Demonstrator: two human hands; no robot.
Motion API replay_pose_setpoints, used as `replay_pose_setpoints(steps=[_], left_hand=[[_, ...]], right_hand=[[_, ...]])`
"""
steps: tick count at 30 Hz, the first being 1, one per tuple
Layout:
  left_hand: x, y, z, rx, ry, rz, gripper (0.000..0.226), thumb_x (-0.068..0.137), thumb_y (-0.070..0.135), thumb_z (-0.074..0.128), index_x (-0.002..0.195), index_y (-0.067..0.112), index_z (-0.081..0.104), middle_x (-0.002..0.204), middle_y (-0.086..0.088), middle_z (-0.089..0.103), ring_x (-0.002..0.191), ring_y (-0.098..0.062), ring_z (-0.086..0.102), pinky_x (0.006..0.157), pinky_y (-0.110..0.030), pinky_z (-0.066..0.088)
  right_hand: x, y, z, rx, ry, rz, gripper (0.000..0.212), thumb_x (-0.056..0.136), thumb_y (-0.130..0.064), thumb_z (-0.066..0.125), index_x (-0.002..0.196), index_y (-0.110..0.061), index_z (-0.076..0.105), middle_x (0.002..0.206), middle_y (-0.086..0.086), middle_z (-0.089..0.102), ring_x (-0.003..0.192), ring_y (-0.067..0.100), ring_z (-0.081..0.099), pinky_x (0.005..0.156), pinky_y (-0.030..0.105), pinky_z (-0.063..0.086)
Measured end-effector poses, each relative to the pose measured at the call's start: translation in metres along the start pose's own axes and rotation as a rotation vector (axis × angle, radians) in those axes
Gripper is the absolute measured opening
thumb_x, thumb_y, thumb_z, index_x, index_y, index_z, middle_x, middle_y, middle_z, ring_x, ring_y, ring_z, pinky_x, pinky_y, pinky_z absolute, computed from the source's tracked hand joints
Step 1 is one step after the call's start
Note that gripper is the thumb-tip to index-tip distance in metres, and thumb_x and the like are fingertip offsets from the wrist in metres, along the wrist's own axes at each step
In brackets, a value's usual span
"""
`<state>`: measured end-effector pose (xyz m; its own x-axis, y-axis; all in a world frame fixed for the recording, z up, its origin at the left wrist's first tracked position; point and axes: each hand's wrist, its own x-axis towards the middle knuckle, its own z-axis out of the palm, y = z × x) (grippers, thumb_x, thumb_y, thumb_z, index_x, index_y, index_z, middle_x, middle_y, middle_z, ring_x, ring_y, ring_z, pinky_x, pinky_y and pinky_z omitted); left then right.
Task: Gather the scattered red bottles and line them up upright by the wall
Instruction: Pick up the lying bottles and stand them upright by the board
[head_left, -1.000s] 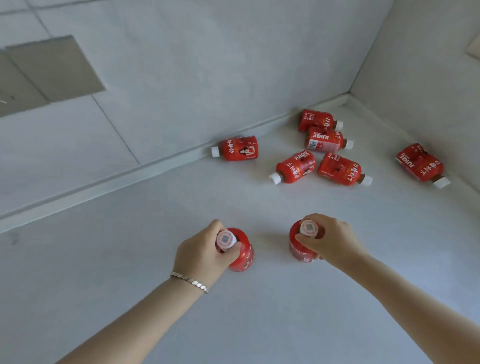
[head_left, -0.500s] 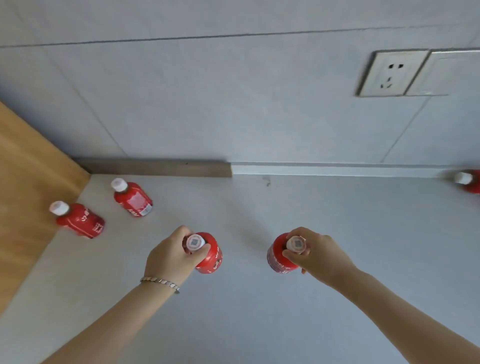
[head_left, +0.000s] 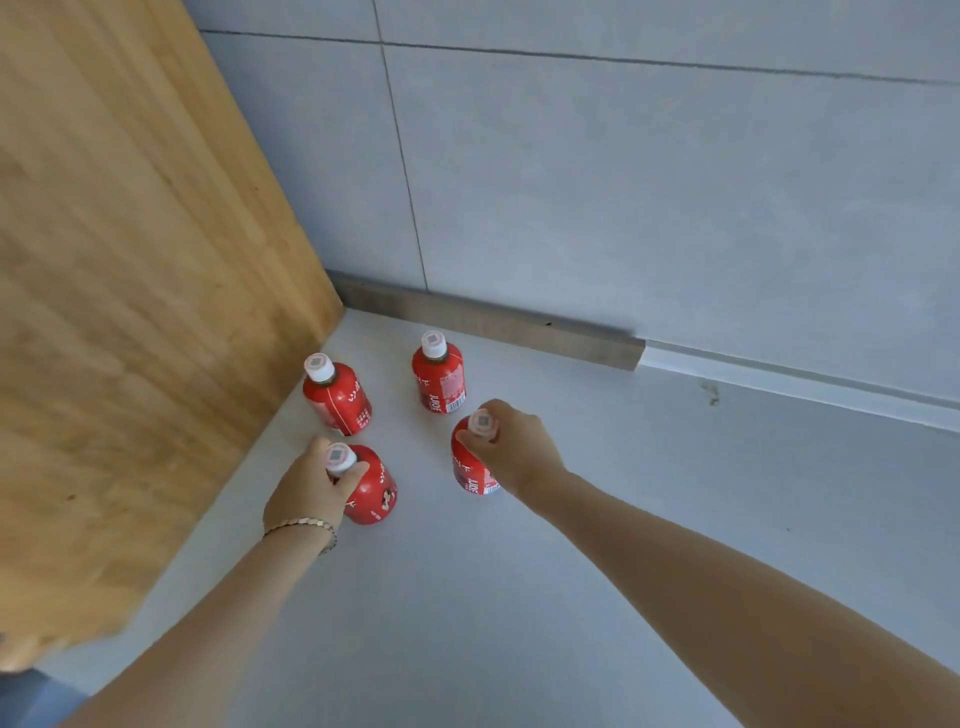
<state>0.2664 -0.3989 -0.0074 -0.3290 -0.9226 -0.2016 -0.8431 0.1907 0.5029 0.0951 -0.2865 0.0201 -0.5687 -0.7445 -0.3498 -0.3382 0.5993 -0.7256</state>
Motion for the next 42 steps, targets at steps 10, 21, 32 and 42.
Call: replay_pose_setpoints(steps=[10, 21, 32, 42], left_hand=[[-0.067, 0.009, 0.019, -0.156, -0.086, 0.053, 0.042, 0.088, 0.009, 0.054, 0.128, 0.015, 0.045, 0.104, -0.008, 0.062, 0.098, -0.03, 0.063, 0.08, -0.032, 0.047], [-0.118, 0.146, 0.136, 0.372, -0.781, 0.533, 0.01, 0.091, 0.019, 0.041, 0.088, 0.027, 0.047, 0.093, 0.006, 0.051, 0.087, -0.013, 0.049, 0.076, -0.021, 0.037], [-0.272, 0.37, 0.306, 0.534, -0.84, 0.782, 0.006, 0.09, 0.019, 0.045, 0.087, 0.023, 0.049, 0.1, 0.002, 0.057, 0.089, -0.015, 0.052, 0.079, -0.024, 0.042], [-0.416, 0.53, 0.441, 0.419, -0.865, 0.729, 0.013, 0.087, 0.014, 0.044, 0.087, 0.02, 0.055, 0.072, 0.007, 0.055, 0.083, -0.021, 0.055, 0.059, -0.021, 0.037]], right_hand=[[0.018, 0.001, 0.019, -0.322, -0.13, -0.027, 0.041, 0.091, -0.029, 0.051, 0.128, -0.012, 0.044, 0.12, 0.012, 0.061, 0.107, 0.029, 0.06, 0.08, 0.033, 0.046], [-0.109, 0.218, -0.14, -0.422, -0.226, 0.478, 0.045, 0.091, -0.03, 0.046, 0.134, -0.017, 0.045, 0.131, 0.005, 0.057, 0.12, 0.021, 0.055, 0.093, 0.03, 0.042], [-0.285, 0.463, -0.346, -0.394, -0.018, 0.722, 0.042, 0.094, -0.029, 0.044, 0.134, -0.015, 0.045, 0.144, 0.001, 0.043, 0.134, 0.019, 0.039, 0.105, 0.03, 0.035], [-0.362, 0.613, -0.499, -0.378, 0.067, 0.75, 0.04, 0.095, -0.033, 0.042, 0.133, -0.019, 0.046, 0.14, 0.001, 0.047, 0.128, 0.021, 0.045, 0.1, 0.031, 0.039]])
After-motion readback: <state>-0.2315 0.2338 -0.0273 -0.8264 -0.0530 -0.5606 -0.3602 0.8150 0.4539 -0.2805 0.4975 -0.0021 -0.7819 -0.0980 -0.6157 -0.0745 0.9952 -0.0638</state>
